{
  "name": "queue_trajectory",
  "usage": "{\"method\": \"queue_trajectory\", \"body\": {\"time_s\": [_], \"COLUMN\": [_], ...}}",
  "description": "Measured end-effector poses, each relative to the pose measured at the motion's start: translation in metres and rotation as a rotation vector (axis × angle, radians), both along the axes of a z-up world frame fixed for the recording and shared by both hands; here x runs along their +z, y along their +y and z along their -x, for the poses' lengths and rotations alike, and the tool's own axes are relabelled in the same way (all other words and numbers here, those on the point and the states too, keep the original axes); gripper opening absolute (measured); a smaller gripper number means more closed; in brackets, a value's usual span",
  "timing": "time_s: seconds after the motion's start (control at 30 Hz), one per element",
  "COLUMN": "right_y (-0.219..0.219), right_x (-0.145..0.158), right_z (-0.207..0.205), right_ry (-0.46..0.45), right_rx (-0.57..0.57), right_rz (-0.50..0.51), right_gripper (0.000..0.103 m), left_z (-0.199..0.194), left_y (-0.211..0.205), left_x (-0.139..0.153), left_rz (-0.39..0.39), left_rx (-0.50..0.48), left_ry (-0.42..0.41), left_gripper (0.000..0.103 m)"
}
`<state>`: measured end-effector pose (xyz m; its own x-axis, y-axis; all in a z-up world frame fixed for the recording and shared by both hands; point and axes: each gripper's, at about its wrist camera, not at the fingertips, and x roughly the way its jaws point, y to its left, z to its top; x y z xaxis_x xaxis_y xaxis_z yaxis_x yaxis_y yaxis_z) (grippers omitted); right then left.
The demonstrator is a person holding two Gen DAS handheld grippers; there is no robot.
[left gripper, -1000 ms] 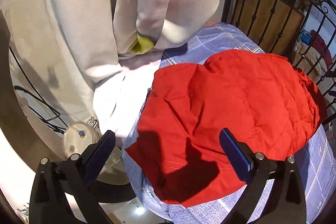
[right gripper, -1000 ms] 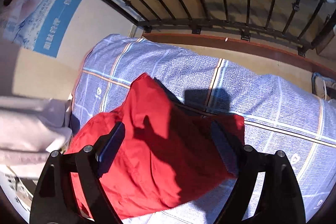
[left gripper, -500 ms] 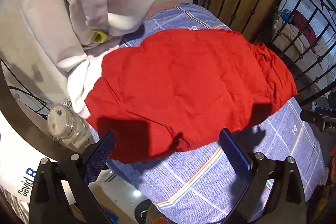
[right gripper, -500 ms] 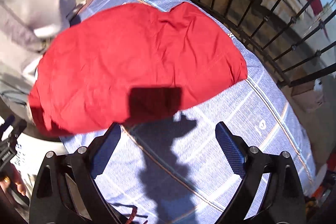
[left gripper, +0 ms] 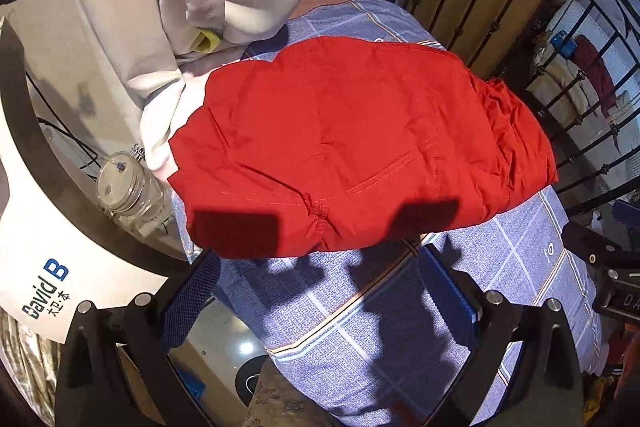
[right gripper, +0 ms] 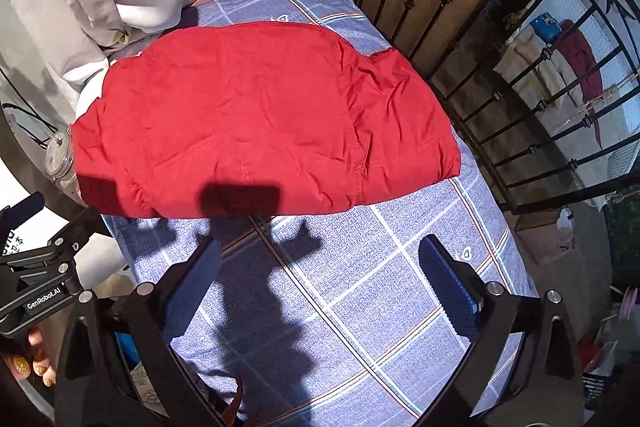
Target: Fold large clothes
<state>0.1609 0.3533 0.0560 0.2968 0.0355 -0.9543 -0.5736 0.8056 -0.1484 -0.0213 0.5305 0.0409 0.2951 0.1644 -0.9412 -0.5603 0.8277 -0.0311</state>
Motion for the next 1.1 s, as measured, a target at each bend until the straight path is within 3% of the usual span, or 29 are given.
{"method": "queue_trajectory", "body": {"time_s": [0.17, 0.3, 0.83, 1.1], "right_y": [0.007, 0.010, 0.018, 0.016], "right_x": [-0.005, -0.009, -0.013, -0.010], "right_z": [0.008, 0.010, 0.006, 0.004], "right_ry": [-0.029, -0.025, -0.030, -0.039], "right_rx": [0.010, 0.014, 0.024, 0.008], "right_rz": [0.022, 0.027, 0.028, 0.007], "right_gripper": [0.098, 0.098, 0.098, 0.098], "left_z": [0.004, 0.003, 0.001, 0.003], "left_y": [-0.005, -0.006, -0.005, -0.002], "left_x": [-0.002, -0.004, -0.010, -0.013], "left_rz": [-0.064, -0.003, 0.003, 0.052], "left_rx": [0.002, -0.015, -0.024, -0.004], "left_ry": [0.048, 0.025, 0.037, -0.023], "left_gripper": [0.097, 0.097, 0.097, 0.097]}}
